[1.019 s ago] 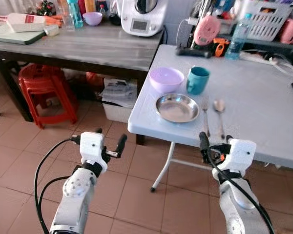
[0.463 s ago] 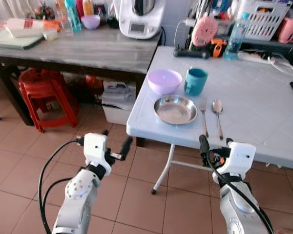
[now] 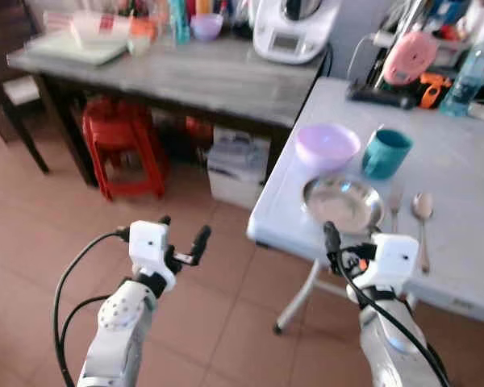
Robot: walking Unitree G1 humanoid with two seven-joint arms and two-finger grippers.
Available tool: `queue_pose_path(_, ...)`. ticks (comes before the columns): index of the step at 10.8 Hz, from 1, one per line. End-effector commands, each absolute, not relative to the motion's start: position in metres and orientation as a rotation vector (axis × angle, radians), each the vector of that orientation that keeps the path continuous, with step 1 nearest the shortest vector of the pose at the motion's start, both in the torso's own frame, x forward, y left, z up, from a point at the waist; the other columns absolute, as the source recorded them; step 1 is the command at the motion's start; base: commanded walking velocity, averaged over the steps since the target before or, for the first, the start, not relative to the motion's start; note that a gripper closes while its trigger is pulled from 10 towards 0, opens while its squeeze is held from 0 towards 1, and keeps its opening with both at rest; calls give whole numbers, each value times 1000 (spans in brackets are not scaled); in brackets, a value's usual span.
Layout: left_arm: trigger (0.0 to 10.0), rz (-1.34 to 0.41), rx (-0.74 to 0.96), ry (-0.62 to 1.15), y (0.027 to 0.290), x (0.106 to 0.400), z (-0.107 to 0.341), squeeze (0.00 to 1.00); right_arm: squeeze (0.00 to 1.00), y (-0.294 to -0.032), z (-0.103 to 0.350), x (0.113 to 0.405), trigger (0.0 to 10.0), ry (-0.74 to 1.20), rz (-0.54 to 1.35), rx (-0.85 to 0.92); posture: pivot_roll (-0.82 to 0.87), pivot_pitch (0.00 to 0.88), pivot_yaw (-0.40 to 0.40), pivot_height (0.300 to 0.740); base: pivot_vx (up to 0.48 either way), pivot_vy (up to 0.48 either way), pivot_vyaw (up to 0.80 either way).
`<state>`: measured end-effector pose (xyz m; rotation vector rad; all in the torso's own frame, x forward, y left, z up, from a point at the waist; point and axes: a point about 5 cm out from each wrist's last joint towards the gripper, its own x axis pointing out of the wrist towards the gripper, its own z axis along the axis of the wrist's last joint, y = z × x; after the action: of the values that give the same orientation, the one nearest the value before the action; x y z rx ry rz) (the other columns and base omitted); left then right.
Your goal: Setting the table
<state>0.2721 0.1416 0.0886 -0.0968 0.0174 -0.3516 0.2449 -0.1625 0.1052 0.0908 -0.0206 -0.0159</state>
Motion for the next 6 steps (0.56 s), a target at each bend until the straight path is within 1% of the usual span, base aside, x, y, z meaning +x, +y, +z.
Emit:
queue_pose_path(1, 10000, -388, -105, 13, 133, 272, 91, 0, 0, -170, 106, 243, 10000, -21, -44, 78, -33, 34, -13, 740, 326, 0, 444)
queue_pose_path(2, 10000, -395, -102, 12, 132, 272, 91, 0, 0, -170, 107, 242, 10000, -22, -43, 77, -36, 38, -14, 740, 296, 0, 425)
queue_pose_path(4, 10000, -409, -98, 18, 132, 270, 90, 0, 0, -169, 106, 241, 10000, -15, -47, 82, -35, 40, -14, 740, 259, 0, 0)
queue_pose_path(6, 10000, -415, -99, 15, 131, 268, 91, 0, 0, -168, 106, 241, 10000, -7, -43, 81, -32, 45, -17, 740, 0, 0, -709)
